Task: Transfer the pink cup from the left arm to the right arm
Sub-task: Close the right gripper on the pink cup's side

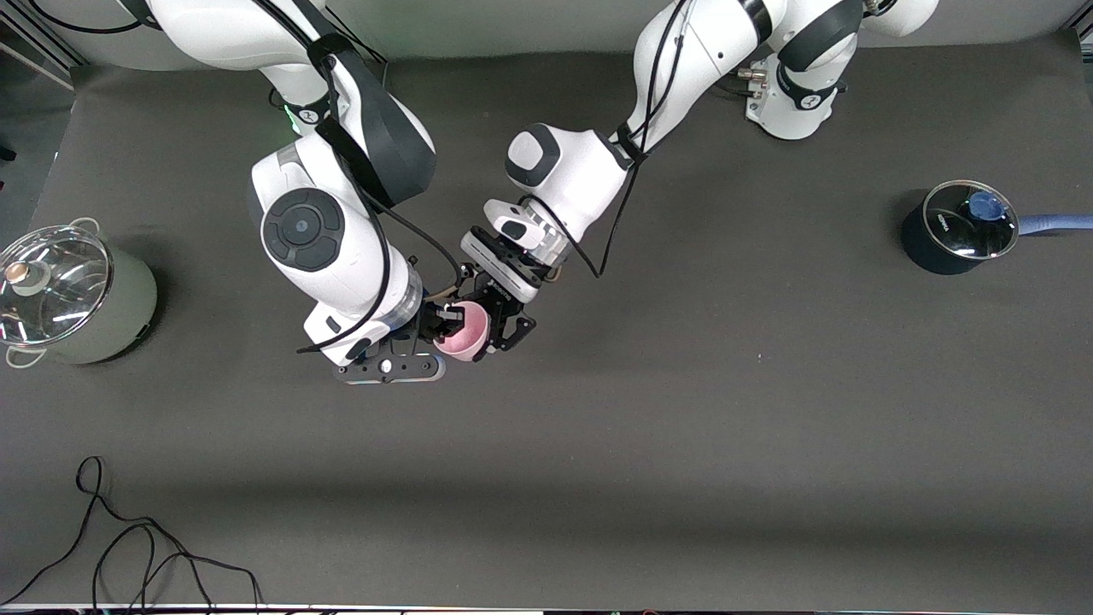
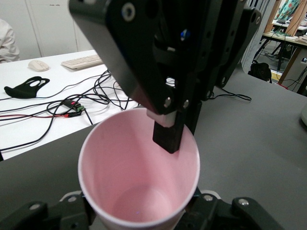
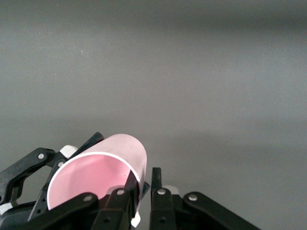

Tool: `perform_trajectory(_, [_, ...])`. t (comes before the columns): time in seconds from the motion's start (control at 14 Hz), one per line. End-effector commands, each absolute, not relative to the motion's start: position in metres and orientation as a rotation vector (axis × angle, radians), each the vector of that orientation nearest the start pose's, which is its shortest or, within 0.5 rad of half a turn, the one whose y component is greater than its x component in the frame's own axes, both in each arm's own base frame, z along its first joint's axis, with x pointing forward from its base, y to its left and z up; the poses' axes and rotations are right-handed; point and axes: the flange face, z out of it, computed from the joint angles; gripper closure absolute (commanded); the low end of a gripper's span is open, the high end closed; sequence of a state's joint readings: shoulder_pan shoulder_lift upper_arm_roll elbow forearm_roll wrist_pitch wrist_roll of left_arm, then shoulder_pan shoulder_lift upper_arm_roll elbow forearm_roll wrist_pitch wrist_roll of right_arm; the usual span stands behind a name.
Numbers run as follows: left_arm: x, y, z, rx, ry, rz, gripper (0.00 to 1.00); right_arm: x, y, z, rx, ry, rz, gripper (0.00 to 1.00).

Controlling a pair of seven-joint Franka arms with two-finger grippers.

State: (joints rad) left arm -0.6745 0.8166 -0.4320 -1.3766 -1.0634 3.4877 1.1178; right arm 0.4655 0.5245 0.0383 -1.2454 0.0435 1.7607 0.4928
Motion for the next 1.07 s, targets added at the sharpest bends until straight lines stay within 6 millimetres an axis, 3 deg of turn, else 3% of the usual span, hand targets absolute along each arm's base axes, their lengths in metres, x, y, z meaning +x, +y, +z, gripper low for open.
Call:
perform_trajectory(0.0, [0.505, -0.548, 0.341, -2.982, 0.979, -1.767, 1.0, 0.623, 0.335, 0.473, -3.1, 0.032, 0.034, 1.0])
perform_trajectory(0.21, [0.506, -0.547, 0.343, -3.005, 0.946, -1.769, 1.0, 0.623, 0.334, 0.474, -3.102, 0.033, 0.033, 1.0])
perform_trajectory(0.29, [0.506, -0.547, 0.343, -3.018, 0.93, -1.768, 0.65, 0.622, 0.335, 0.474, -3.1, 0.032, 0.035, 1.0])
perform_trajectory(0.36, [0.506, -0.547, 0.343, -3.029, 0.916, -1.768, 0.05, 0.623, 0.334, 0.474, -3.1, 0.034, 0.034, 1.0])
perform_trajectory(0.43, [0.506, -0.547, 0.343, -3.035, 0.907, -1.767, 0.0, 0.623, 0.334, 0.475, -3.1, 0.034, 0.032, 1.0])
perform_trajectory(0.86, [0.519, -0.536, 0.345, -2.989, 0.939, -1.771, 0.0, 0.626, 0.327, 0.477, -3.099, 0.041, 0.027, 1.0])
perform_trajectory(1.0, [0.528, -0.529, 0.341, -2.972, 0.983, -1.752, 0.0, 0.636, 0.305, 0.48, -3.114, 0.082, 0.007, 1.0])
